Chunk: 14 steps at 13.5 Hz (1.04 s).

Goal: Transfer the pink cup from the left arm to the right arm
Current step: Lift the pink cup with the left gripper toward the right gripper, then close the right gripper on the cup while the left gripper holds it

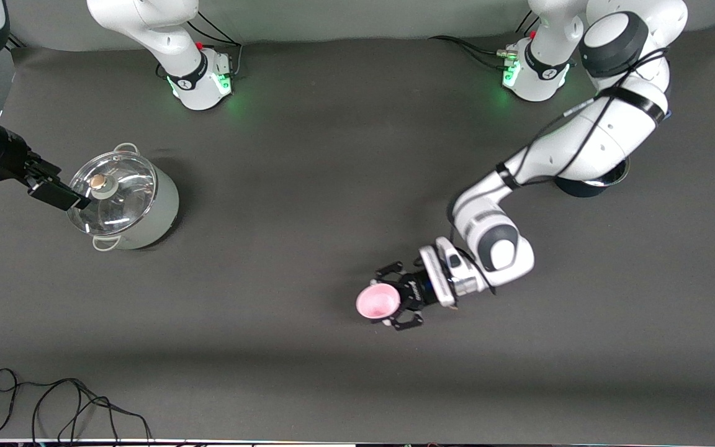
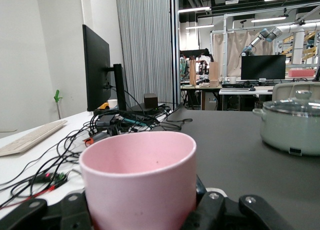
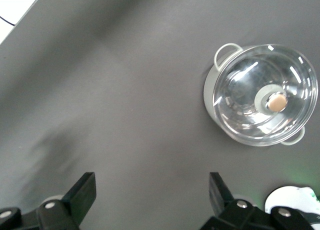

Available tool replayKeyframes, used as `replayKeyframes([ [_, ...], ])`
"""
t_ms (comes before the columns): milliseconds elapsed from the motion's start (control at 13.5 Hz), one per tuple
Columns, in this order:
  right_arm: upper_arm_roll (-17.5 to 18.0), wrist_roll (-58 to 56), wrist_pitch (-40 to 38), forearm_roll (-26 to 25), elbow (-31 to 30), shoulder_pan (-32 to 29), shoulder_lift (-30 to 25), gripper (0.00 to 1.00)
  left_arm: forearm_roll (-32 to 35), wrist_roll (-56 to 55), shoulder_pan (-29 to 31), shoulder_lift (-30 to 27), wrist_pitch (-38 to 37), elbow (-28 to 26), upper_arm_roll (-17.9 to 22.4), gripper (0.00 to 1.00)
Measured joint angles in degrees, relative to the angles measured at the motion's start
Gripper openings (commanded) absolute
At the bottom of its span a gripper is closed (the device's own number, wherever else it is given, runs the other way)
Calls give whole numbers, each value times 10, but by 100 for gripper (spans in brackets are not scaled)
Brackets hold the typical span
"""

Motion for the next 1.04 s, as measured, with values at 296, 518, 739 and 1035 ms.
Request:
replayKeyframes([
  [296, 15, 96, 0, 5, 13, 84, -5, 100, -9, -58, -112, -9, 153, 91, -39, 0],
  [518, 18, 172, 3, 5, 15, 133, -2, 100, -9, -111, -220, -10, 260, 187, -37, 0],
  [739, 18, 218, 5, 23, 33, 143, 6, 100, -9, -142, -288, -10, 306, 251, -34, 0],
  [1035, 18, 274, 6, 25, 78, 168, 25, 100, -9, -145, -347, -13, 319, 302, 12, 0],
])
